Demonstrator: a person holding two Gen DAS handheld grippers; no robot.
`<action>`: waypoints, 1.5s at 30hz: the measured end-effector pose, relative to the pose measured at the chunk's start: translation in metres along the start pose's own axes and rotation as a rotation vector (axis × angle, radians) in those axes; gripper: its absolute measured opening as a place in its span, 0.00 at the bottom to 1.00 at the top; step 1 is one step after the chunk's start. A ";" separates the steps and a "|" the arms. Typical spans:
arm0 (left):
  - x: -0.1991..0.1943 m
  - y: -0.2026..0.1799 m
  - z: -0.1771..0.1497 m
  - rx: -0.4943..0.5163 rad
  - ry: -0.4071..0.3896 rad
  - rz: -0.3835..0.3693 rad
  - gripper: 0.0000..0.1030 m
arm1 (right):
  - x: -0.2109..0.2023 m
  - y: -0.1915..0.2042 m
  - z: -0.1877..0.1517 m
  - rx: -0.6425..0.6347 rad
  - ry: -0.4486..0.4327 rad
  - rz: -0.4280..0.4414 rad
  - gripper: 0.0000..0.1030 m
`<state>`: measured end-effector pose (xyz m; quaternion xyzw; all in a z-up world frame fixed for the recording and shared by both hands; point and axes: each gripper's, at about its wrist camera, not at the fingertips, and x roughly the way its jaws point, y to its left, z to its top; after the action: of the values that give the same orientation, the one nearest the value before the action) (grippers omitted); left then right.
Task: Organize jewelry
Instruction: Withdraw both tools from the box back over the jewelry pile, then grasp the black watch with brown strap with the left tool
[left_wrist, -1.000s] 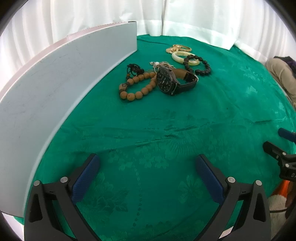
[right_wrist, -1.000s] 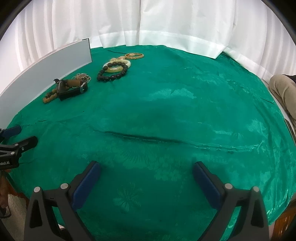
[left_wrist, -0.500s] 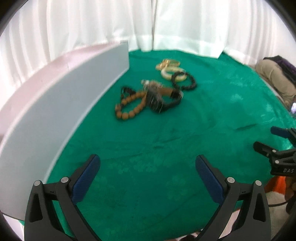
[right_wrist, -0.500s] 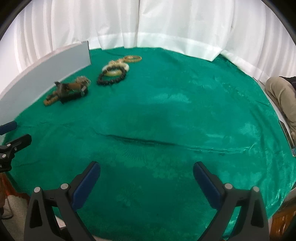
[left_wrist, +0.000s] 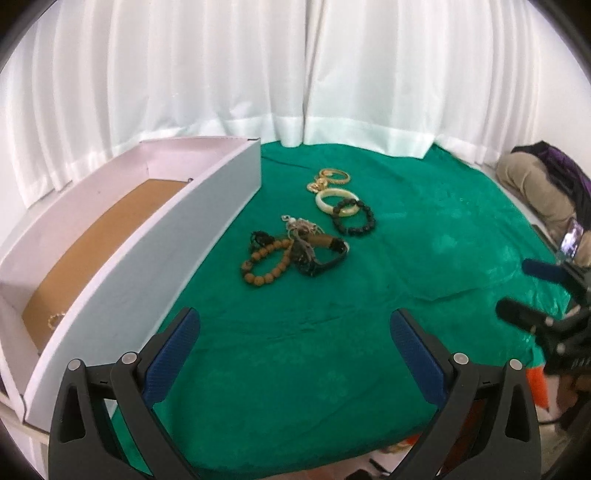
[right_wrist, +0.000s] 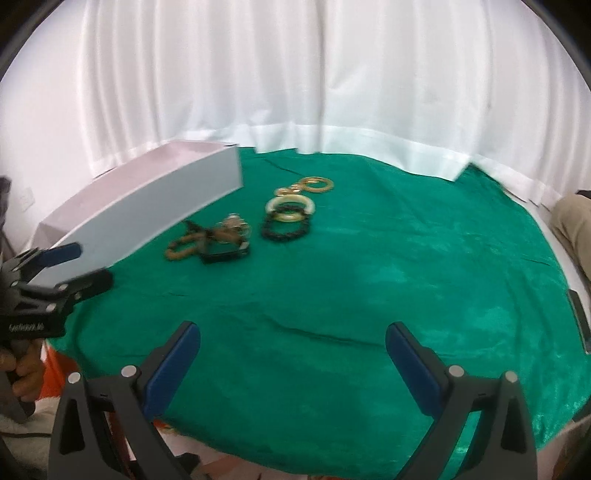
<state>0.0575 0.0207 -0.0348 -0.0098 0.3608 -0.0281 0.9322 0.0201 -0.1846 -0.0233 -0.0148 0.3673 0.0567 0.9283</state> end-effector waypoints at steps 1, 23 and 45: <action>-0.001 0.001 0.000 -0.001 -0.002 0.005 0.99 | 0.001 0.005 -0.001 -0.010 0.002 0.010 0.99; 0.001 0.002 -0.014 -0.006 0.039 0.026 0.99 | -0.005 0.025 -0.008 -0.064 0.014 0.009 0.99; 0.016 0.032 -0.018 -0.119 0.109 0.017 0.99 | 0.000 0.010 -0.019 0.017 0.043 0.032 0.99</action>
<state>0.0586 0.0519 -0.0599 -0.0605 0.4123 0.0008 0.9090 0.0062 -0.1764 -0.0374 -0.0023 0.3880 0.0684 0.9191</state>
